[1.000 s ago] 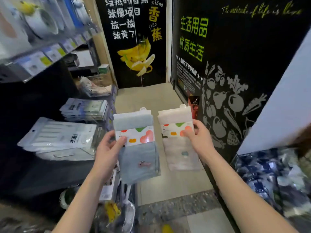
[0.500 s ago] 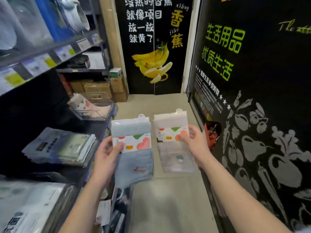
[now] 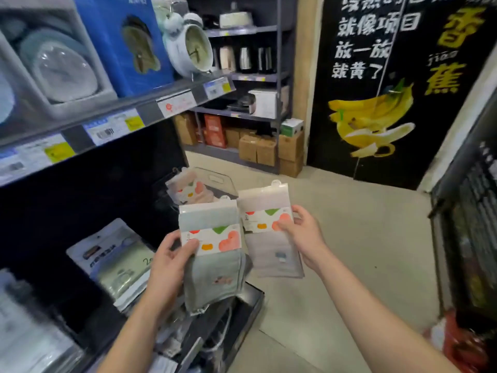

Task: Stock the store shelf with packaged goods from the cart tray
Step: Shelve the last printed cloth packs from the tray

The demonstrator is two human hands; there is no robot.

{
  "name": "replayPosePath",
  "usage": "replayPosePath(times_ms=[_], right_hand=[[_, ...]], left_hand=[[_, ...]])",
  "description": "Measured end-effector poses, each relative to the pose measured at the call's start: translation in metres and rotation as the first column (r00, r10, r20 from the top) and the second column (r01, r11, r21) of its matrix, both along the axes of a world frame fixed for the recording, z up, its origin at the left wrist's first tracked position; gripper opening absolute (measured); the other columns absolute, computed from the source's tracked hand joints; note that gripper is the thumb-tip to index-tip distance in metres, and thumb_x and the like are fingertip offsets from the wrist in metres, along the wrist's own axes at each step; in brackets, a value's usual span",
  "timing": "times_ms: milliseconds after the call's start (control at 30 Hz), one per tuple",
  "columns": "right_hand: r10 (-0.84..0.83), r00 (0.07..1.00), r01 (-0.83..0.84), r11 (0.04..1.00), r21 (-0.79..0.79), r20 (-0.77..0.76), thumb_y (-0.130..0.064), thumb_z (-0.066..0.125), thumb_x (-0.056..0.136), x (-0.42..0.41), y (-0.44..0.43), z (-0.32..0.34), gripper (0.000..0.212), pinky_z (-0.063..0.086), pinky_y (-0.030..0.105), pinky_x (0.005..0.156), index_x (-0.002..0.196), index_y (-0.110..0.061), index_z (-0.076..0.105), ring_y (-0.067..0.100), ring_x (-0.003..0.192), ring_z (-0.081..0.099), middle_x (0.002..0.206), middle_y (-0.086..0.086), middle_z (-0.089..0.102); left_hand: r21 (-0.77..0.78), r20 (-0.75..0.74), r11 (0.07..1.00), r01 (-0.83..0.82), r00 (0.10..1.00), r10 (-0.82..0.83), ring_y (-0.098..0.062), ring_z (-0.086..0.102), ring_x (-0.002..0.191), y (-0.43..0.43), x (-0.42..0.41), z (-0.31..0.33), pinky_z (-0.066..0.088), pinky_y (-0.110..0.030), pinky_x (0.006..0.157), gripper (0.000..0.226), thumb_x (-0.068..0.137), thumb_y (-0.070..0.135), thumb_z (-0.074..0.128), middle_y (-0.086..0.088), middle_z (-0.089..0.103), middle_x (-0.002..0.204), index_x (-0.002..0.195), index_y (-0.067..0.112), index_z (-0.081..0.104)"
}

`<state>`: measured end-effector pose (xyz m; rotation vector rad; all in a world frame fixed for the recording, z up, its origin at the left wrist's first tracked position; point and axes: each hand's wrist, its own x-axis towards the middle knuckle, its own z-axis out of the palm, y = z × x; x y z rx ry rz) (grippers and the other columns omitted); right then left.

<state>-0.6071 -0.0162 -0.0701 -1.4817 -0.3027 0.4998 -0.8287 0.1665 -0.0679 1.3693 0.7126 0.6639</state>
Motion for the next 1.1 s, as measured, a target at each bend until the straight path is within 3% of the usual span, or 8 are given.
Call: replayPosePath(times_ms=[67, 167, 267, 500, 667, 800, 967, 1100], right_hand=[[0.074, 0.997, -0.073, 0.997, 0.016, -0.017, 0.002, 0.075, 0.082, 0.027, 0.022, 0.003, 0.04, 0.06, 0.03, 0.064, 0.117, -0.012, 0.063, 0.019, 0.083, 0.076, 0.1, 0.007, 0.079], [0.187, 0.982, -0.186, 0.982, 0.036, -0.03, 0.005, 0.074, 0.079, 0.064, 0.064, 0.005, 0.041, 0.061, 0.032, 0.067, 0.114, -0.013, 0.064, 0.022, 0.088, 0.076, 0.102, 0.008, 0.078], [0.29, 0.956, -0.288, 0.957, 0.032, -0.053, 0.005, 0.073, 0.079, 0.094, 0.112, 0.007, 0.041, 0.064, 0.044, 0.077, 0.104, -0.025, 0.061, 0.027, 0.092, 0.076, 0.102, 0.006, 0.077], [0.52, 0.847, -0.521, 0.853, 0.024, -0.113, 0.009, 0.073, 0.077, 0.152, 0.227, 0.0, 0.04, 0.059, 0.057, 0.088, 0.11, -0.013, 0.065, 0.037, 0.096, 0.075, 0.102, 0.014, 0.078], [0.646, 0.754, -0.652, 0.758, -0.009, -0.121, 0.002, 0.077, 0.07, 0.175, 0.289, -0.004, 0.048, 0.059, 0.044, 0.082, 0.116, -0.007, 0.067, 0.034, 0.094, 0.074, 0.105, 0.018, 0.076], [0.707, 0.702, -0.712, 0.701, -0.046, -0.082, 0.006, 0.068, 0.081, 0.184, 0.336, -0.012, 0.032, 0.055, 0.034, 0.072, 0.11, -0.006, 0.067, 0.025, 0.079, 0.071, 0.087, 0.014, 0.075], [0.729, 0.666, -0.742, 0.669, -0.04, -0.158, 0.003, 0.059, 0.093, 0.184, 0.389, -0.033, 0.021, 0.058, 0.035, 0.064, 0.104, -0.012, 0.069, 0.025, 0.072, 0.072, 0.084, 0.016, 0.074], [0.714, 0.669, -0.737, 0.673, -0.063, -0.206, 0.002, 0.051, 0.094, 0.184, 0.417, -0.055, 0.022, 0.055, 0.037, 0.065, 0.098, -0.013, 0.066, 0.028, 0.07, 0.067, 0.083, 0.016, 0.071]], left_hand=[[-0.006, -0.006, 0.997, -0.071, 0.997, 0.071, -0.029, 0.077, 0.102, 0.007, 0.011, 0.002, 0.058, -0.048, 0.092, 0.023, 0.099, 0.017, 0.068, -0.008, 0.08, 0.111, 0.122, 0.022, 0.066], [-0.037, 0.001, 0.984, -0.173, 0.985, 0.173, -0.033, 0.076, 0.103, 0.021, 0.026, 0.003, 0.057, -0.05, 0.091, 0.025, 0.099, 0.017, 0.067, -0.01, 0.079, 0.112, 0.124, 0.021, 0.066], [-0.056, 0.007, 0.966, -0.252, 0.967, 0.253, -0.031, 0.077, 0.097, 0.036, 0.038, -0.003, 0.057, -0.044, 0.082, 0.024, 0.1, 0.016, 0.065, -0.012, 0.079, 0.111, 0.124, 0.019, 0.066], [-0.178, 0.026, 0.908, -0.38, 0.92, 0.391, -0.031, 0.076, 0.096, 0.094, 0.075, -0.014, 0.062, -0.039, 0.069, 0.025, 0.1, 0.012, 0.061, -0.015, 0.078, 0.113, 0.124, 0.013, 0.067], [-0.222, 0.022, 0.859, -0.461, 0.879, 0.477, -0.035, 0.075, 0.098, 0.123, 0.098, -0.013, 0.057, -0.05, 0.091, 0.027, 0.099, 0.009, 0.061, -0.018, 0.078, 0.112, 0.125, 0.012, 0.064], [-0.261, 0.019, 0.807, -0.53, 0.833, 0.553, -0.025, 0.078, 0.083, 0.134, 0.11, -0.013, 0.057, -0.047, 0.084, 0.027, 0.096, 0.005, 0.062, -0.016, 0.08, 0.101, 0.121, 0.014, 0.062], [-0.264, 0.014, 0.735, -0.624, 0.76, 0.65, -0.032, 0.076, 0.095, 0.133, 0.123, -0.017, 0.056, -0.046, 0.085, 0.044, 0.086, 0.012, 0.074, -0.02, 0.077, 0.113, 0.128, 0.012, 0.062], [-0.242, 0.009, 0.683, -0.689, 0.702, 0.712, -0.03, 0.077, 0.091, 0.124, 0.136, -0.014, 0.062, -0.041, 0.073, 0.036, 0.092, 0.008, 0.067, -0.019, 0.078, 0.109, 0.127, 0.011, 0.062]])
